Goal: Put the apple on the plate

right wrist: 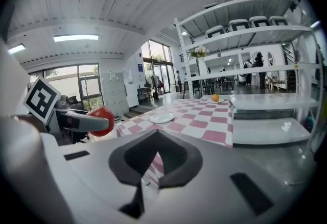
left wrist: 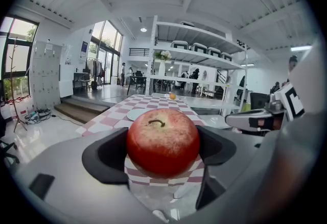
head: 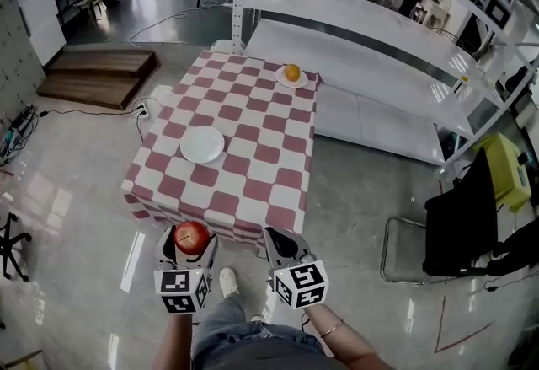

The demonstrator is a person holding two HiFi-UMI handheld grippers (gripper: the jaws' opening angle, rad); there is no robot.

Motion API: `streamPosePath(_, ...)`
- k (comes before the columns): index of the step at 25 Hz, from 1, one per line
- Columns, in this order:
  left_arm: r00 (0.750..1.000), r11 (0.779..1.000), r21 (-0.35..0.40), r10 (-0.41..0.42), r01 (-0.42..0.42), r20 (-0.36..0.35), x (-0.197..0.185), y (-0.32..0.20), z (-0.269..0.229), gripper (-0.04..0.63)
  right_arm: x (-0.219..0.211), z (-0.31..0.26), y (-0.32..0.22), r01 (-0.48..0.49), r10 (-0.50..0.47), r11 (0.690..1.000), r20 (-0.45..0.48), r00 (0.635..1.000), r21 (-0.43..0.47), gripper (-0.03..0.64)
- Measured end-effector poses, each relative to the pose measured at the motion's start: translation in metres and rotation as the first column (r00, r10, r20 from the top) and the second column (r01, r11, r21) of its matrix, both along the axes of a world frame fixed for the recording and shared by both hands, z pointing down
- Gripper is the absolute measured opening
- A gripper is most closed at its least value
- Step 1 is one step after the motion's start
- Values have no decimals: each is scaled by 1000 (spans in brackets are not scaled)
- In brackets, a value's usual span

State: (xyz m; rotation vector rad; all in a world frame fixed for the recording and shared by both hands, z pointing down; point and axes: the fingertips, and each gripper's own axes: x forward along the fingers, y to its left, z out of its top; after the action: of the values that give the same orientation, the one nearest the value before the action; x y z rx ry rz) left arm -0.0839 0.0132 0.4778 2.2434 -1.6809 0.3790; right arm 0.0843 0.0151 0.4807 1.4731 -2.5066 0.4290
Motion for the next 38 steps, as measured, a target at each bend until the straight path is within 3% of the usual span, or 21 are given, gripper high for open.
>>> streamPosePath(18,998,998,-19,61,-62,-3,-40,-118,4,417,-61,0,-110,-1,1,1000,-23,1000,-17,11)
streamPosePath(38,996,996,-30,84,-84,-4,-64,-187,20,417,-91,9,-170,-20,18,999,-79,997,-30,11)
